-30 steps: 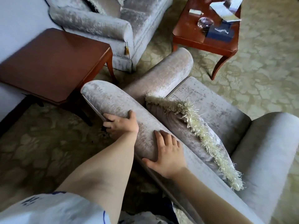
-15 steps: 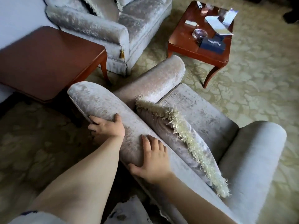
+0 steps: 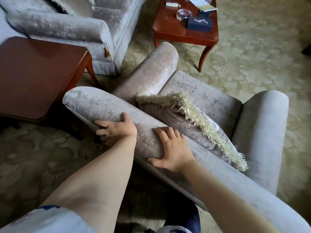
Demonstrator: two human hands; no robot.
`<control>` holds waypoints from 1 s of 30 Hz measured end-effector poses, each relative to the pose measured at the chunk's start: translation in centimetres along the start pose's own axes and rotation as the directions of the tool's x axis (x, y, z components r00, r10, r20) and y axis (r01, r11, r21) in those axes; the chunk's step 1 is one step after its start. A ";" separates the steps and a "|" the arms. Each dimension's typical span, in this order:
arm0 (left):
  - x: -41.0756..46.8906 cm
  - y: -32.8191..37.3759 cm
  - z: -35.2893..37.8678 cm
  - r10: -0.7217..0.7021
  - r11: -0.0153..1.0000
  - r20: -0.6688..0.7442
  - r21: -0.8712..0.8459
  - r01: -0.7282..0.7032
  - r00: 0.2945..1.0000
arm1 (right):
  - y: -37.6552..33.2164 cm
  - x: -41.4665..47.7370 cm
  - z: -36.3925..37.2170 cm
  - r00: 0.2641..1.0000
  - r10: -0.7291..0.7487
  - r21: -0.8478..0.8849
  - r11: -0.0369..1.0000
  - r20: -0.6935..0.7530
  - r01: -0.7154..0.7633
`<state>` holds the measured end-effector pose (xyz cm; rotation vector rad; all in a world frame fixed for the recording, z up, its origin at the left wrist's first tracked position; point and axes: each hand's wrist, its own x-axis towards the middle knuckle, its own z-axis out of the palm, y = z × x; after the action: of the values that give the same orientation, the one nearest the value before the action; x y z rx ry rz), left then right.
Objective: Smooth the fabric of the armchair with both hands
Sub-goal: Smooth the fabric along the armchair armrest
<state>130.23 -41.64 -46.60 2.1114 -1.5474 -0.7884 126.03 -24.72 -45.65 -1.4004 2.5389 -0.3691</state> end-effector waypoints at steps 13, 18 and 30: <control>0.0 0.1 0.4 -0.032 0.998 -0.033 0.045 0.033 0.999 | 0.6 0.4 -0.2 0.998 -0.032 0.009 0.999 0.054 0.031; -1.0 0.8 0.9 -0.054 0.998 -0.017 0.036 0.055 0.998 | 1.7 0.5 -1.1 0.998 -0.033 -0.011 0.999 0.044 0.033; -6.3 1.0 2.2 -0.069 0.998 -0.066 -0.016 0.068 0.995 | 6.1 -1.8 -3.0 0.992 -0.060 -0.019 0.998 0.115 0.062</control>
<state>126.67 -35.96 -46.35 2.1687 -1.4390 -0.7418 121.21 -19.69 -44.63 -1.4661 2.4204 -0.2638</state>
